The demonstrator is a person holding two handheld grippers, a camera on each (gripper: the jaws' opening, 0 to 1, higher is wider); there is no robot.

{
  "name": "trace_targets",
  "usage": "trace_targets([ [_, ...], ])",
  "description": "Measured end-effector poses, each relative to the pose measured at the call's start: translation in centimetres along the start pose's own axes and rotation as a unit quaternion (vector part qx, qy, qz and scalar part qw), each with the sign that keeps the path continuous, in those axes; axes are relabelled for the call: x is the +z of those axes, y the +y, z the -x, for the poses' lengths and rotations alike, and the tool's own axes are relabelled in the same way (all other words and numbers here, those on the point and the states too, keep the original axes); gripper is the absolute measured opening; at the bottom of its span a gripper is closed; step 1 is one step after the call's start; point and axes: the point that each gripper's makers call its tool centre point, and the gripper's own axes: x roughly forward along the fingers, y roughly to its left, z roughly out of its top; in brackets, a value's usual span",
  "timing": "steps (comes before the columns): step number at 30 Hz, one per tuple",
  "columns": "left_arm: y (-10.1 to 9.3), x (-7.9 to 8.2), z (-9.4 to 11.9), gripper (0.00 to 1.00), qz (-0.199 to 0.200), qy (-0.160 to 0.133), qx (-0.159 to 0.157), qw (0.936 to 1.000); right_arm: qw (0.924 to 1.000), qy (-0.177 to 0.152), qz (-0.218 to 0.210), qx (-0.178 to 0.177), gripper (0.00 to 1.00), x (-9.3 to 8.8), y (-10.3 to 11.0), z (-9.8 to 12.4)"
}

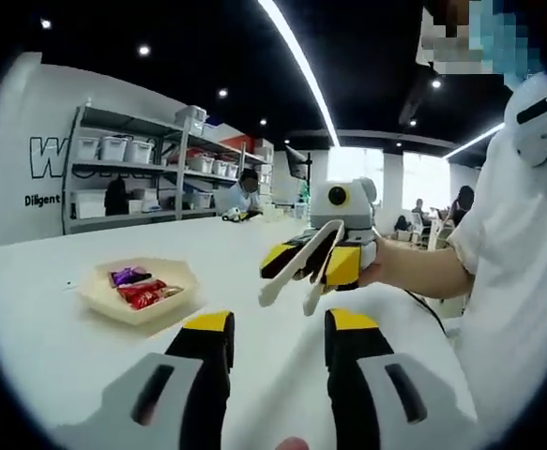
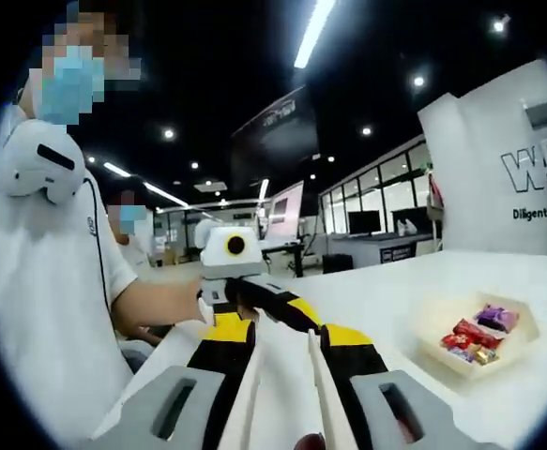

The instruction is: Place the target food into the container with the food tongs after gripping and lifting it, then release it inside without dropping or visibly crushing the food.

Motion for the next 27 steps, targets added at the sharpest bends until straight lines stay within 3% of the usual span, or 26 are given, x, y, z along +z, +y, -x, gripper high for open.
trace_targets([
  [6,-0.4,0.5,-0.1,0.35,0.005,-0.009,-0.010,0.9999,0.9998,-0.012,-0.007,0.014,0.21,0.4,0.6,0.0],
  [7,-0.7,1.1,0.0,0.34,0.015,-0.025,-0.021,0.9994,0.9994,-0.020,-0.016,0.024,0.21,0.6,1.0,0.0],
  [18,-2.4,2.0,0.1,0.27,0.017,-0.044,-0.062,0.9970,0.9968,-0.044,-0.041,0.053,0.21,1.2,2.1,-0.1],
  [27,-2.8,2.5,0.0,0.28,0.029,-0.061,-0.077,0.9947,0.9940,-0.058,-0.061,0.070,0.21,1.5,2.7,0.0],
])
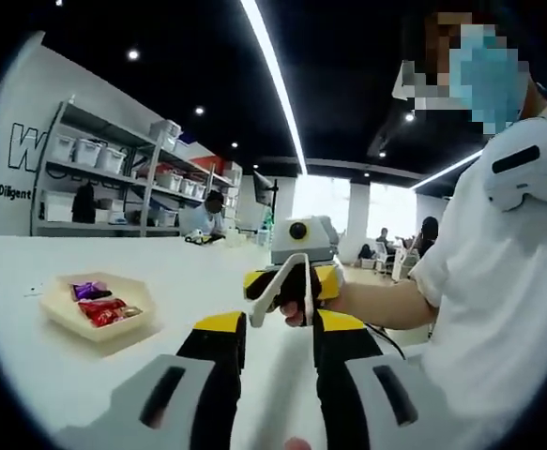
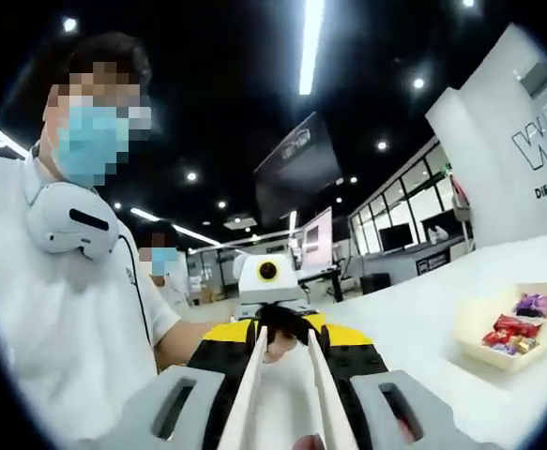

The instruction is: Place the target food into the container with the food tongs after gripping and lifting it, then release it inside without dropping or visibly crushing the food.

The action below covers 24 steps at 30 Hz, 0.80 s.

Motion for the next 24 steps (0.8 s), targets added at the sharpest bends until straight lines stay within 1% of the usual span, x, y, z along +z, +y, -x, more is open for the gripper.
trace_targets([
  [2,-0.05,-0.05,-0.07,0.28,0.000,-0.001,-0.002,1.0000,1.0000,0.001,0.001,0.000,0.21,-0.07,0.02,-0.01],
  [4,-0.19,0.04,-0.09,0.27,0.006,-0.007,-0.006,0.9999,1.0000,-0.006,-0.004,0.003,0.21,0.09,0.13,0.00],
  [8,-0.28,-0.04,0.08,0.27,0.011,-0.013,-0.009,0.9998,0.9999,-0.005,-0.008,0.005,0.21,-0.08,0.21,-0.05],
  [14,-0.25,0.21,0.31,0.30,0.028,-0.027,-0.009,0.9992,0.9997,-0.011,-0.017,0.014,0.21,0.00,0.47,-0.16],
  [17,-0.41,0.18,0.31,0.30,0.033,-0.028,-0.013,0.9990,0.9995,-0.010,-0.021,0.020,0.21,-0.12,0.62,-0.14],
  [20,-0.68,0.31,0.30,0.26,0.031,-0.033,-0.021,0.9987,0.9996,-0.011,-0.020,0.017,0.21,-0.13,0.51,-0.08],
  [22,-0.75,0.45,0.27,0.26,0.039,-0.039,-0.024,0.9982,0.9995,-0.014,-0.022,0.020,0.21,-0.02,0.63,-0.03],
  [24,-0.78,0.44,0.26,0.26,0.038,-0.040,-0.026,0.9981,0.9995,-0.013,-0.021,0.021,0.21,-0.01,0.70,-0.01],
])
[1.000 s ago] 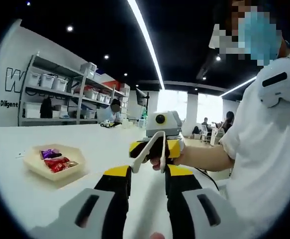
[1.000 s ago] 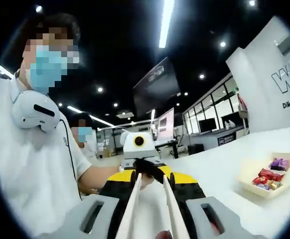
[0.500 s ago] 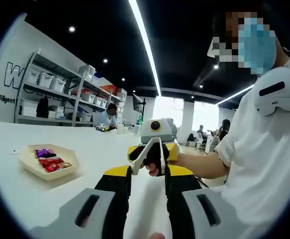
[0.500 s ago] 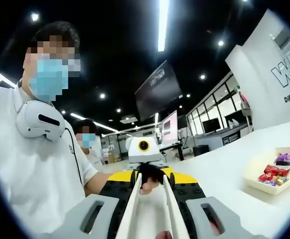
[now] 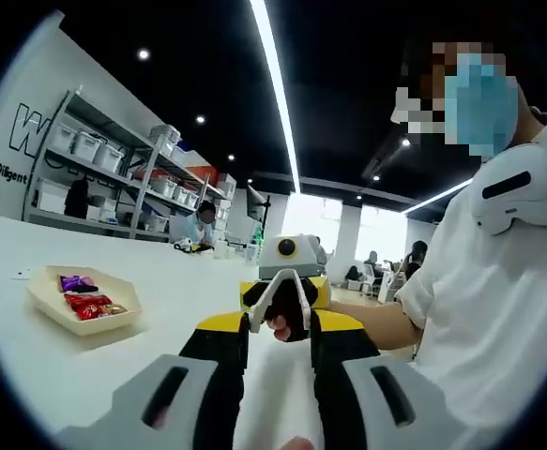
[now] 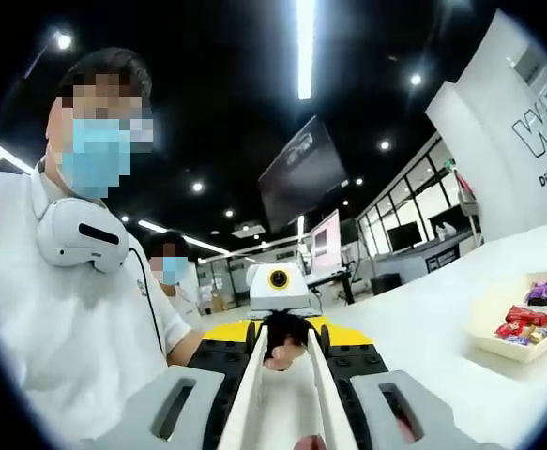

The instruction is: Place the target food into the container with the food tongs after gripping and lifting it, then release it inside without dropping or visibly crushing the food.

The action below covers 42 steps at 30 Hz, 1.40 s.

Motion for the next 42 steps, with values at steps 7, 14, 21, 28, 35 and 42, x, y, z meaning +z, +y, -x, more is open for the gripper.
trace_targets([
  [7,0.0,0.2,-0.1,0.26,0.003,-0.007,0.001,1.0000,1.0000,-0.001,-0.004,0.001,0.21,0.0,0.0,0.0],
  [14,0.1,0.1,0.1,0.23,0.010,-0.017,-0.002,0.9998,1.0000,0.006,0.005,-0.001,0.20,0.0,0.0,-0.1],
  [21,0.1,0.5,0.3,0.22,0.021,-0.030,-0.007,0.9993,0.9993,0.026,0.026,-0.003,0.20,-0.6,0.1,0.1],
  [28,0.1,0.5,0.4,0.22,0.030,-0.036,-0.010,0.9989,0.9987,0.042,0.029,-0.007,0.20,-1.0,0.0,0.7],
  [35,0.4,0.2,0.6,0.23,0.031,-0.034,-0.007,0.9989,0.9985,0.049,0.019,-0.017,0.19,-1.5,-0.3,1.6],
  [42,0.3,-0.2,0.5,0.24,0.029,-0.027,-0.007,0.9992,0.9978,0.055,0.031,-0.018,0.18,-1.4,-0.1,1.8],
])
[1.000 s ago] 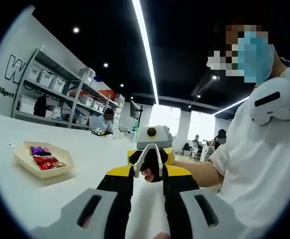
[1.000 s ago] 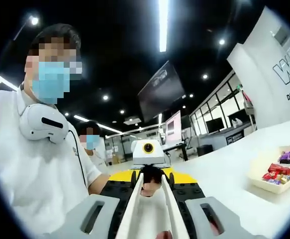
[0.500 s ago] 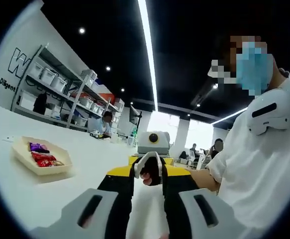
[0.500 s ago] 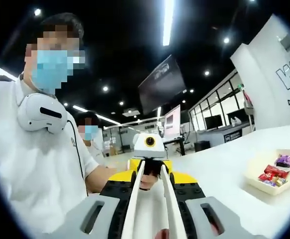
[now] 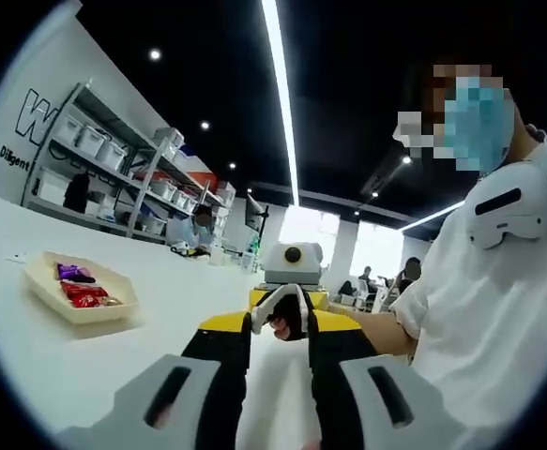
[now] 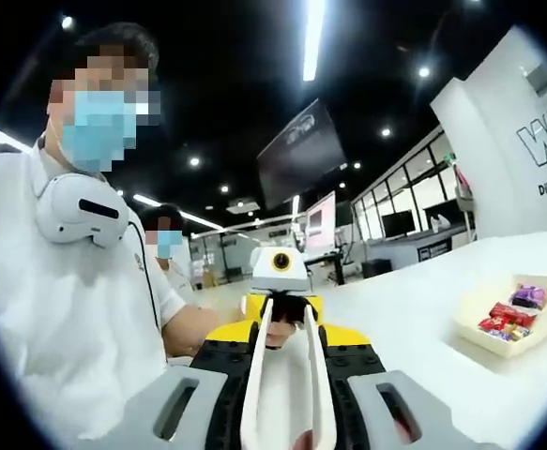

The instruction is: Place the target food into the container with the food tongs after gripping and lifting it, then release it inside without dropping or visibly crushing the food.

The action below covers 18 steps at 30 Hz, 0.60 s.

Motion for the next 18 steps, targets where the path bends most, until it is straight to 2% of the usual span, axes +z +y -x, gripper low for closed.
trace_targets([
  [13,0.4,-0.1,1.1,0.24,0.000,0.001,0.010,0.9999,0.9998,0.018,-0.002,-0.008,0.16,-0.4,-0.3,0.7],
  [18,0.7,-0.3,1.6,0.24,-0.003,0.007,0.015,0.9999,0.9991,0.041,0.011,-0.010,0.16,-0.8,-0.5,0.7],
])
